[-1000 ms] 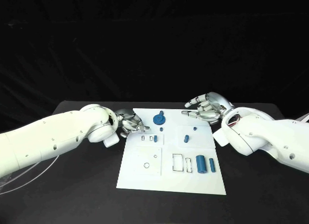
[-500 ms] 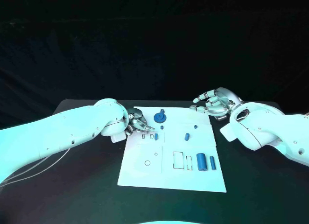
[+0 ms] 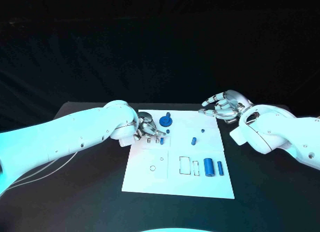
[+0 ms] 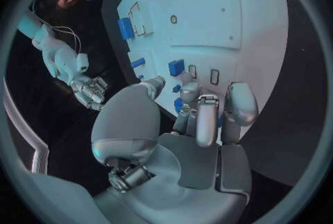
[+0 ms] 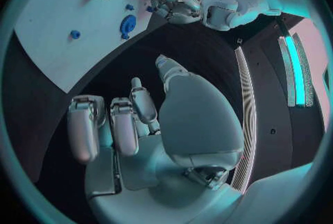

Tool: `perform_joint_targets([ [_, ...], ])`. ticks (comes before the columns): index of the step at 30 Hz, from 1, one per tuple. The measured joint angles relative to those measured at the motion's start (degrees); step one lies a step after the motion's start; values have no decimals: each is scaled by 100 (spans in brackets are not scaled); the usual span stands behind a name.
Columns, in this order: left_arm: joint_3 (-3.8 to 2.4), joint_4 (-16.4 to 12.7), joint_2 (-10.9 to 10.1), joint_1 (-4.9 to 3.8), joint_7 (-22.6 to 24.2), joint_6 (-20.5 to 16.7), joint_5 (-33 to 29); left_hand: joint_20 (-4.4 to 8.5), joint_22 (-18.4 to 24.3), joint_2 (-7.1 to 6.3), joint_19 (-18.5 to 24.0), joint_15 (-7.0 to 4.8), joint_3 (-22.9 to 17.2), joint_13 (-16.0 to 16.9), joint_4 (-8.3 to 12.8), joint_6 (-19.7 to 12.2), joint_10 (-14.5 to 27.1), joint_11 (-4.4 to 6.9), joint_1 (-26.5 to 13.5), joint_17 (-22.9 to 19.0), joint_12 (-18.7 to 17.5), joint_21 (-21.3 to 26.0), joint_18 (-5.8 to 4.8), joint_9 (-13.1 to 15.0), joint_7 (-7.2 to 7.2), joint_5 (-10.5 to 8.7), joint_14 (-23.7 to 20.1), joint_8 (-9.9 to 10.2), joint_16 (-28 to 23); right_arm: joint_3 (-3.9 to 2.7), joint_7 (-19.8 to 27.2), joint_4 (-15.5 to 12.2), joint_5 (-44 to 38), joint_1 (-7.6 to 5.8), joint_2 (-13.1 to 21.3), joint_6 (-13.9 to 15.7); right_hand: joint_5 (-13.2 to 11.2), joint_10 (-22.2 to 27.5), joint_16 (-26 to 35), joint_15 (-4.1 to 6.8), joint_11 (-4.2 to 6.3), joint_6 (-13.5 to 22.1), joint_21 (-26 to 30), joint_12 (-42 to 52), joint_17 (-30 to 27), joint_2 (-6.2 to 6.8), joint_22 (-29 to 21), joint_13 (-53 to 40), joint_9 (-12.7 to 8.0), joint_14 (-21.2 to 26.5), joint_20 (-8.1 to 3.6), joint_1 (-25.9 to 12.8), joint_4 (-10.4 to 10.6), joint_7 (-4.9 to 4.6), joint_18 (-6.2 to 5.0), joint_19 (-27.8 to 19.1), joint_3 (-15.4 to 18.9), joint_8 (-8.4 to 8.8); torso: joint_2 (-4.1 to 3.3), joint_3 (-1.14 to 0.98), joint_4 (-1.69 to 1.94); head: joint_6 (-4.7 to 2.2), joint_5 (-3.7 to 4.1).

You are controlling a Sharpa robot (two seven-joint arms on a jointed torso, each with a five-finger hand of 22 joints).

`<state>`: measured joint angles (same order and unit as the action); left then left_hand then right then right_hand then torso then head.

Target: Assemble the parts on the task board

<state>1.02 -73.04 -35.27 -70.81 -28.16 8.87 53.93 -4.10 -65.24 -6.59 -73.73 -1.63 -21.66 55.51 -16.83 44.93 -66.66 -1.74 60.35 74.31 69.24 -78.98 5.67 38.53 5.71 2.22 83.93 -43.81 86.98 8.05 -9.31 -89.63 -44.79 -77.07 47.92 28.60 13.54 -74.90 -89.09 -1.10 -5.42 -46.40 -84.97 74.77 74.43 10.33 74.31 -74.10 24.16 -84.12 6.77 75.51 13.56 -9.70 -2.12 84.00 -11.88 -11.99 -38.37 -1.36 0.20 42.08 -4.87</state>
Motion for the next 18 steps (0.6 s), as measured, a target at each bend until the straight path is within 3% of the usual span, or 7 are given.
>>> perform_joint_targets([
  [18, 31, 176, 172, -20, -45, 212, 62, 0, -27, -21, 1, 0, 0, -1, 0, -1, 0, 0, -22, 0, 0, 0, 0, 0, 0, 0, 0, 0, 0, 0, -46, 36, -38, 0, -4, -29, 0, 0, 0, 0, 0, 1, 0, 0, 0, 0, 0, 1, 0, 0, 0, 0, 32, -1, 0, 0, -31, 0, -8, 0, -15, 36, -9],
])
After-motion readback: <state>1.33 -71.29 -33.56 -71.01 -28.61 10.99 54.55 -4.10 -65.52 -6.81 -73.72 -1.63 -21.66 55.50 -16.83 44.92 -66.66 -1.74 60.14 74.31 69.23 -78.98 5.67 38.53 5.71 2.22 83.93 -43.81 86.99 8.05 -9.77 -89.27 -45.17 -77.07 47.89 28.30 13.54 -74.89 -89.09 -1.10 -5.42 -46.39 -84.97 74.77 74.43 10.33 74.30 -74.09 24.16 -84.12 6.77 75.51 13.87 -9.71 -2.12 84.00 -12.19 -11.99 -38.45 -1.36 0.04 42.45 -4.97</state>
